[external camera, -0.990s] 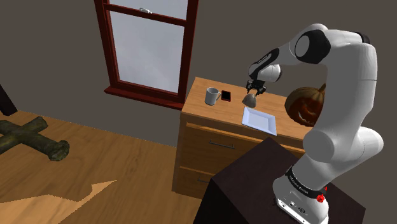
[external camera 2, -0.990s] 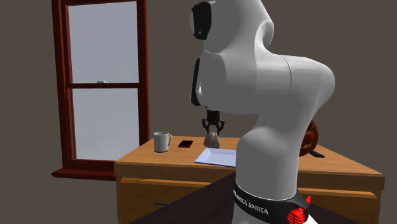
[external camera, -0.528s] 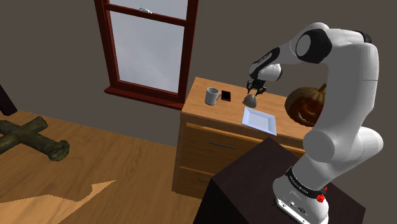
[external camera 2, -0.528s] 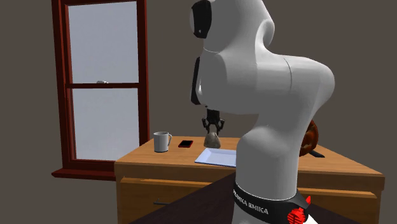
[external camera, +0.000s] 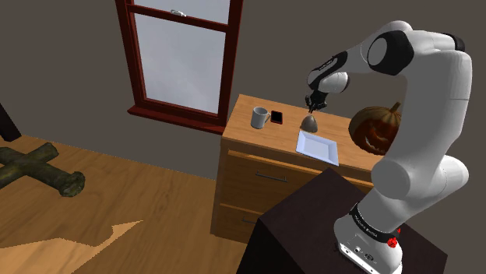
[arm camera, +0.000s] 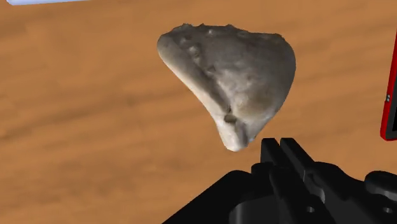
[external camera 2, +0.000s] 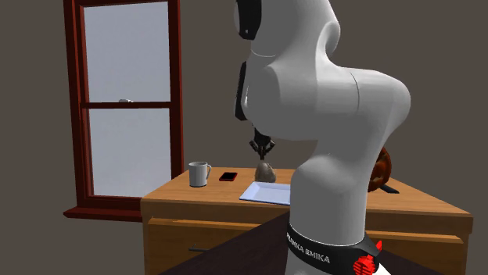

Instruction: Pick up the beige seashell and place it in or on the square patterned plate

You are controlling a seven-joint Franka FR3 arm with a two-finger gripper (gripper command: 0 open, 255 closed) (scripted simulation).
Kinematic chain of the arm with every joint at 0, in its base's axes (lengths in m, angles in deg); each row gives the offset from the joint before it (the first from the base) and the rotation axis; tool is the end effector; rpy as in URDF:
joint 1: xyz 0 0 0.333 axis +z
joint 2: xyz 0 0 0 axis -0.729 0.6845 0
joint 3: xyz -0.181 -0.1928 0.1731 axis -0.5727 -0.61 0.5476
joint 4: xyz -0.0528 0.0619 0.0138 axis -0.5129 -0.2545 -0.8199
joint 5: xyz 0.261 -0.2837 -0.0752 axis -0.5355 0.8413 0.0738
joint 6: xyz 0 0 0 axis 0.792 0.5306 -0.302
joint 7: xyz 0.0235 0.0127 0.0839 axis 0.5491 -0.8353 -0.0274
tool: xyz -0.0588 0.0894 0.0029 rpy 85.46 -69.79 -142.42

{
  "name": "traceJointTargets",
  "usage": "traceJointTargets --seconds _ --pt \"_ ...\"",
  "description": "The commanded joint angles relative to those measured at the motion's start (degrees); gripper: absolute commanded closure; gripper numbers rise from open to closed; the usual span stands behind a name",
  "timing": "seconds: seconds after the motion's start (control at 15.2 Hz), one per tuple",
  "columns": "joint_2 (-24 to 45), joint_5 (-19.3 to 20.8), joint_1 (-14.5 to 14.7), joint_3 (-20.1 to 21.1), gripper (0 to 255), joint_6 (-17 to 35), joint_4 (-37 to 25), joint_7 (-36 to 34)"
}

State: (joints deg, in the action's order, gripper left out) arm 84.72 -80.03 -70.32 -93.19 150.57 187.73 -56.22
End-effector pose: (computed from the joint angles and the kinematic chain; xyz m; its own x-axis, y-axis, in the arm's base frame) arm 0.5251 -0.3997 0.2834 0.4839 -0.8432 0.2343 -0.8608 -0.5069 -0.0464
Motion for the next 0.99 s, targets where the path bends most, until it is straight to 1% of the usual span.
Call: traceJointTargets --seconds 0.0,0.07,0.13,0.26,0.33,0.79,0.92 --pt "-1.3 0.4 0.2 -0.3 255 -1.1 0.3 -0.2" --pt "-0.7 0.2 0.1 -0.2 255 -0.4 0.3 -0.1" --pt "-0.7 0.2 0.1 -0.2 0 -0.4 0.3 -0.1" --pt "-2.6 1.3 -2.4 1.7 0 5.4 6.3 10.2" --pt "-3.0 1.6 -3.3 2.4 0 6.8 7.6 12.9" --pt "2.3 0.2 -4.6 3.7 0 9.7 5.2 13.9" --pt "2.7 0.1 -4.7 3.8 0 9.9 5.0 13.9"
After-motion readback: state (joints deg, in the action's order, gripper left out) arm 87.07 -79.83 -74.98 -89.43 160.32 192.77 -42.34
